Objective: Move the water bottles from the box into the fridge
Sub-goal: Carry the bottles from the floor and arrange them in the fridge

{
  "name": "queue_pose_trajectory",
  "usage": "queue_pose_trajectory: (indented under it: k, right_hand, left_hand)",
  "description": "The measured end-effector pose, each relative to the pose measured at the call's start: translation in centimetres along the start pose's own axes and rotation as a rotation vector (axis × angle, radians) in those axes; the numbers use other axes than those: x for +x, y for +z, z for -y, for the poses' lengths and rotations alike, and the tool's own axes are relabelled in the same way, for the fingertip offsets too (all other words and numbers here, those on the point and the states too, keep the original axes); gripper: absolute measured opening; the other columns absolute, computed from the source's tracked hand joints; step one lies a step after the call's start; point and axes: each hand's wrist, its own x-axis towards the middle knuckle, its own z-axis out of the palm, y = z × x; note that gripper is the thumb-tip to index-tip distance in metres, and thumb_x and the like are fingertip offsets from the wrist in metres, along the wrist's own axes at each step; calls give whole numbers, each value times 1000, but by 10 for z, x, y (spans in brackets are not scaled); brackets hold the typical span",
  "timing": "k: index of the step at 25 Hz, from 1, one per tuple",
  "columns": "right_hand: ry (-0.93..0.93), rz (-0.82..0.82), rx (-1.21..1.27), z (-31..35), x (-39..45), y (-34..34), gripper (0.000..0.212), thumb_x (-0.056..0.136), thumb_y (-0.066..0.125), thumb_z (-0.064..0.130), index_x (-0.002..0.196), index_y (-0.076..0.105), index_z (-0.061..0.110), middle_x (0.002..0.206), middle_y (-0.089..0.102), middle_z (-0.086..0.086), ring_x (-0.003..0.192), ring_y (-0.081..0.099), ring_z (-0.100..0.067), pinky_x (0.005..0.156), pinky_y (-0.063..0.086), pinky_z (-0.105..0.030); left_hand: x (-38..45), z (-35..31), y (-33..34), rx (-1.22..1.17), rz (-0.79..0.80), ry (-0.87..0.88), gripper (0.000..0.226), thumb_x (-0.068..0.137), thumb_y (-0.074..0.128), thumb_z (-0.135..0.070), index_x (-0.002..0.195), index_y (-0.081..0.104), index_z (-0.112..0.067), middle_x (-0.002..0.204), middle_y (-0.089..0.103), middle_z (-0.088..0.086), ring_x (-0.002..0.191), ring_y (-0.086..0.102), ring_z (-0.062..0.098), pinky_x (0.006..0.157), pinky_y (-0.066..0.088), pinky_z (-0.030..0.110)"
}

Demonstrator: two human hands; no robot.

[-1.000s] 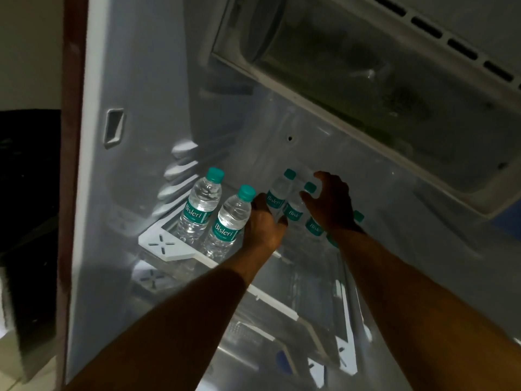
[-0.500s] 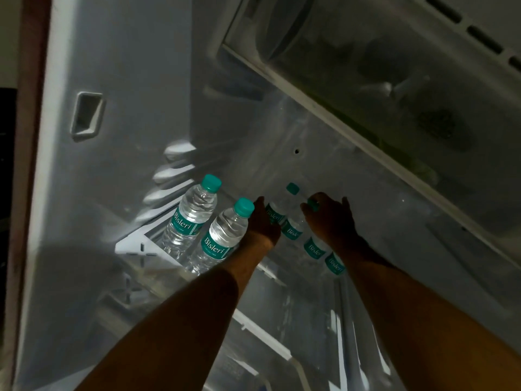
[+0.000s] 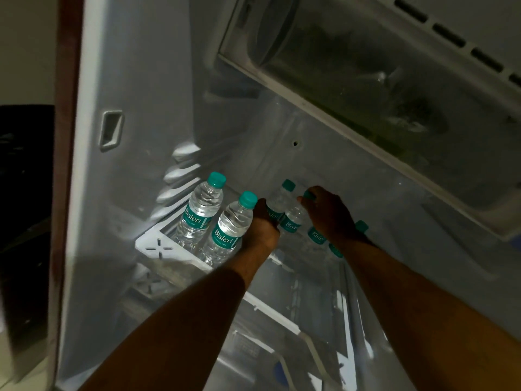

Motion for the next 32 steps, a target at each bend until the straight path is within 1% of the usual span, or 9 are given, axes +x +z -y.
queue_pose_trajectory:
  k: [3, 7, 10, 15, 20, 22, 25, 28, 32]
  right_hand:
    - [32, 18, 23, 9, -13, -6, 40, 98, 55, 50, 119, 62, 16, 113, 68, -8, 103, 65, -27, 90, 54, -42]
    - [116, 66, 32, 26, -32, -15, 40, 100, 55, 46, 122, 62, 13, 118, 68, -11, 108, 63, -28, 86, 46, -31]
    - [190, 129, 52, 37, -49, -24, 39, 102, 52, 43, 125, 59, 12, 121, 63, -14, 111, 60, -31, 86, 46, -35]
    - [154, 117, 128, 38, -84, -36, 32, 103, 52, 39, 114, 59, 10, 97, 60, -10, 92, 62, -28, 72, 41, -30]
    - [67, 35, 171, 39, -117, -38, 27, 102, 57, 32, 106, 61, 6, 99, 66, -14, 92, 64, -29, 84, 53, -39]
    - [99, -32, 272, 41, -130, -31, 27, 101, 57, 34, 111, 61, 9, 102, 66, -8, 93, 64, -23, 82, 55, -33]
    - [244, -173, 607, 45, -151, -12, 28, 99, 60, 37, 114, 62, 13, 106, 68, 0, 92, 68, -14, 68, 51, -12]
    - [381, -235, 946, 54, -166, 13, 38, 97, 64, 36, 127, 58, 14, 120, 68, -1, 104, 68, -14, 79, 56, -20]
    - [419, -245, 1067, 52, -174, 44, 42, 93, 71, 27, 132, 56, 20, 119, 67, 8, 106, 66, -9, 89, 56, -28]
  left_hand:
    - [-13, 3, -4, -21, 5, 42, 51, 92, 56, -6, 142, 44, -7, 129, 60, 14, 117, 58, 32, 99, 48, 41]
    - [-36, -1, -18, -74, -21, 35, 41, 91, 65, -5, 128, 49, -9, 124, 60, 13, 107, 59, 26, 89, 46, 31]
    - [-56, -1, -27, -73, 14, 26, 44, 87, 72, -6, 125, 49, -12, 123, 60, 11, 111, 60, 27, 95, 50, 36]
    - [-83, 3, -35, -19, 40, 28, 55, 86, 73, -6, 133, 45, -11, 130, 55, 11, 120, 55, 28, 103, 48, 43]
    - [-107, 2, -43, 8, 83, 32, 61, 85, 74, -7, 137, 42, -13, 129, 57, 10, 121, 54, 27, 102, 49, 46]
    - [-112, 5, -46, 11, 99, 44, 59, 87, 74, -8, 137, 43, -14, 129, 57, 9, 121, 55, 27, 102, 50, 46]
    - [-114, 7, -52, 0, 128, 61, 57, 88, 73, -10, 137, 43, -16, 129, 58, 7, 120, 57, 25, 102, 50, 45]
    - [-115, 7, -56, -16, 139, 80, 58, 88, 74, -12, 137, 44, -17, 130, 59, 5, 119, 59, 23, 102, 51, 43]
    - [-117, 16, -56, 24, 135, 131, 58, 86, 77, -17, 136, 48, -16, 128, 62, 3, 117, 60, 19, 100, 52, 37]
